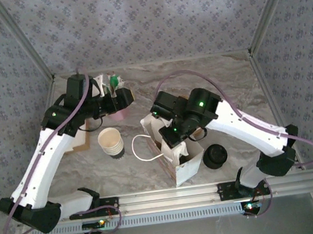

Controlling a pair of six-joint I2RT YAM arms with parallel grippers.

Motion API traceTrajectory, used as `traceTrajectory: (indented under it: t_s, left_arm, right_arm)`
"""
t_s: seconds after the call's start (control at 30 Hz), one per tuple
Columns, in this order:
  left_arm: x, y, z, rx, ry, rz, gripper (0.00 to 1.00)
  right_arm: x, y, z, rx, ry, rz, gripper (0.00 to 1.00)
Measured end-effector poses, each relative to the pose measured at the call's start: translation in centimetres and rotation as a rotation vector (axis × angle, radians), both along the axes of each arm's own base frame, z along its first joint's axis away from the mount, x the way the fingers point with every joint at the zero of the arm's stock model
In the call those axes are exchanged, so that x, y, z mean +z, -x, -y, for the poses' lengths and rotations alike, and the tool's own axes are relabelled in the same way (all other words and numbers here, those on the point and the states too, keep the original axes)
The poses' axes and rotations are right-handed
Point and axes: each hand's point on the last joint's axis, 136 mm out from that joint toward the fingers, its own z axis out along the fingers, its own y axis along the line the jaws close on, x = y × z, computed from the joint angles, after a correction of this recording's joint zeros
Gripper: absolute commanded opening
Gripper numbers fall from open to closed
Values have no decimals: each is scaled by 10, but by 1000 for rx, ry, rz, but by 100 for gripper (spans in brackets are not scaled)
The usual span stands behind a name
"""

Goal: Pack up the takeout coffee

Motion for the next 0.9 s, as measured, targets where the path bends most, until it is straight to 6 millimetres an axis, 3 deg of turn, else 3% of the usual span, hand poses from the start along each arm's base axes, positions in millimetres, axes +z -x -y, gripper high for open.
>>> traceTrajectory:
  t_s: [0.13,0.37,0.6,0.9]
  left_arm:
    - [-3,-1,1,0,-1,-1,94]
    - [-6,-3,2,-8,-5,-1,94]
    - [-11,-7,5,-10,-6,-9,93]
    - [-24,-12,8,-10,-23,-41,93]
  right_arm:
    - [-11,6,8,-109,63,-65,0]
    - [-12,10,21,-277,94,-115,0]
    - [-19,12,14,-373,97,-185,0]
    - [-28,1,-1,-479,61,-273,0]
